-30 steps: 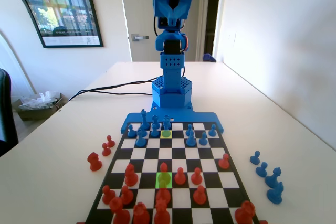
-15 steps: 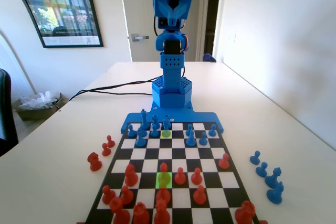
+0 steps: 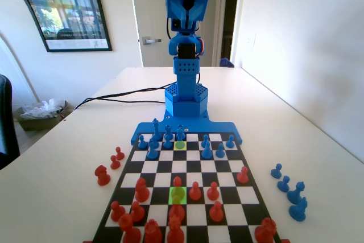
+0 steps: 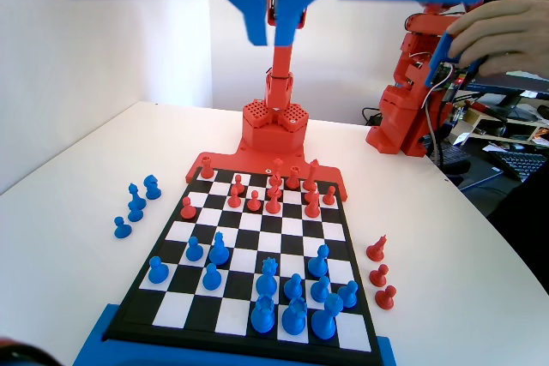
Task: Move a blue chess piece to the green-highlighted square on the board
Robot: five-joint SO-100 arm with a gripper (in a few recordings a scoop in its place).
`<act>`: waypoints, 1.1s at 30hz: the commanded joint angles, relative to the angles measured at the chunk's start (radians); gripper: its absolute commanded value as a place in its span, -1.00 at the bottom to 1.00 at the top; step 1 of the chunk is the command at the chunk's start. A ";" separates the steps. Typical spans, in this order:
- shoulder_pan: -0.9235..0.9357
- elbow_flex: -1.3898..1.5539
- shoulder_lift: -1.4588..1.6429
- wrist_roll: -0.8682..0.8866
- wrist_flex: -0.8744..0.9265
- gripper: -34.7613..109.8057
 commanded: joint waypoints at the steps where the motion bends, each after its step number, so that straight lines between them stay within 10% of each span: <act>1: -0.006 -0.011 0.003 -0.012 -0.017 -0.50; 33: 0.002 -0.548 -0.948 0.195 0.114 -0.47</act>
